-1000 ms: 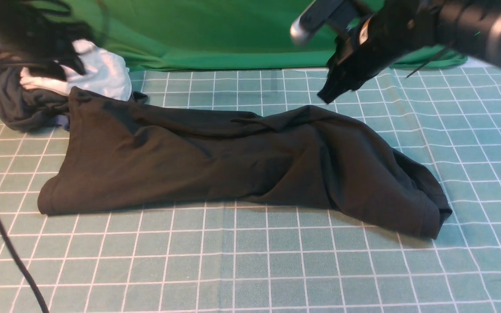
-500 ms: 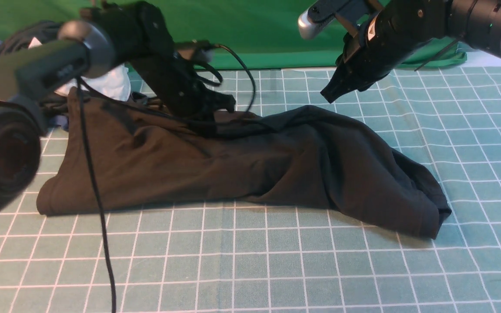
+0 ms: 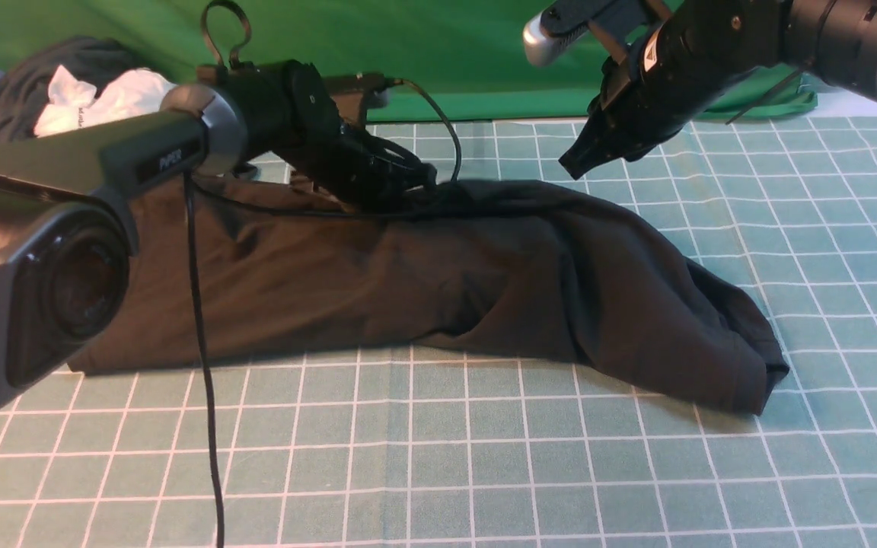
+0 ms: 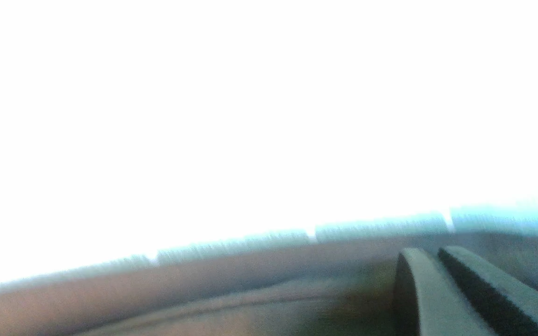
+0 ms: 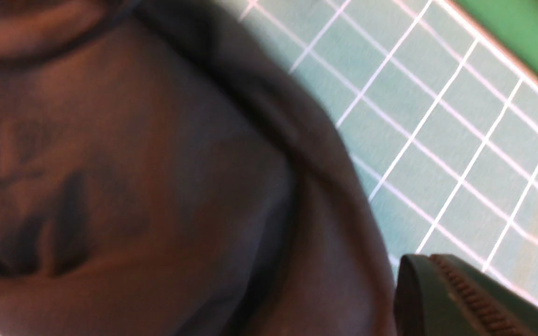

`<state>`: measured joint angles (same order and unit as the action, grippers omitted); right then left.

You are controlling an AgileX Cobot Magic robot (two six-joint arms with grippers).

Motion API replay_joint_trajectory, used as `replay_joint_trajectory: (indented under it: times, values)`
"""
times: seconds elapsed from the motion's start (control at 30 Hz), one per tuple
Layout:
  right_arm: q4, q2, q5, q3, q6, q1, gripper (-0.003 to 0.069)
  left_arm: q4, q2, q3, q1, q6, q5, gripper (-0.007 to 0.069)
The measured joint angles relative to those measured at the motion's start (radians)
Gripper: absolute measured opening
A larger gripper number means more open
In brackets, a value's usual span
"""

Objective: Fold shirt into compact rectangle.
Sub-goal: 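Fold the black garment in half by bringing its near edge over to the far edge, then pull the folded dark garment lengthwise by its ends to straighten it flat on the table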

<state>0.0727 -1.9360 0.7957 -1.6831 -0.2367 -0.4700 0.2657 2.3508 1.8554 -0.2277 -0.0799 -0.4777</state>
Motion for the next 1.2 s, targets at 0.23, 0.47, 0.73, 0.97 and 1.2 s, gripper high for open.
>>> replay_joint_trajectory:
  times: [0.23, 0.47, 0.73, 0.97, 1.2]
  values:
    - [0.0, 0.0, 0.076, 0.0, 0.0, 0.0, 0.0012, -0.034, -0.024, 0.094, 0.032, 0.048, -0.116, 0.0007]
    - [-0.003, 0.039, 0.253, 0.0, 0.0, 0.035, 0.0012, -0.193, -0.194, 0.143, 0.038, 0.035, -0.422, 0.0007]
    - [-0.168, 0.11, 0.39, 0.128, 0.027, 0.25, 0.0012, -0.246, -0.422, -0.161, 0.049, 0.037, -0.489, 0.0007]
    - [-0.231, 0.117, 0.25, 0.331, 0.051, 0.298, 0.0131, -0.23, -0.533, -0.526, 0.053, 0.05, -0.294, 0.0007]
    - [-0.271, 0.059, 0.099, 0.371, 0.043, 0.299, 0.041, -0.155, -0.438, -0.583, 0.107, 0.072, -0.252, 0.0007]
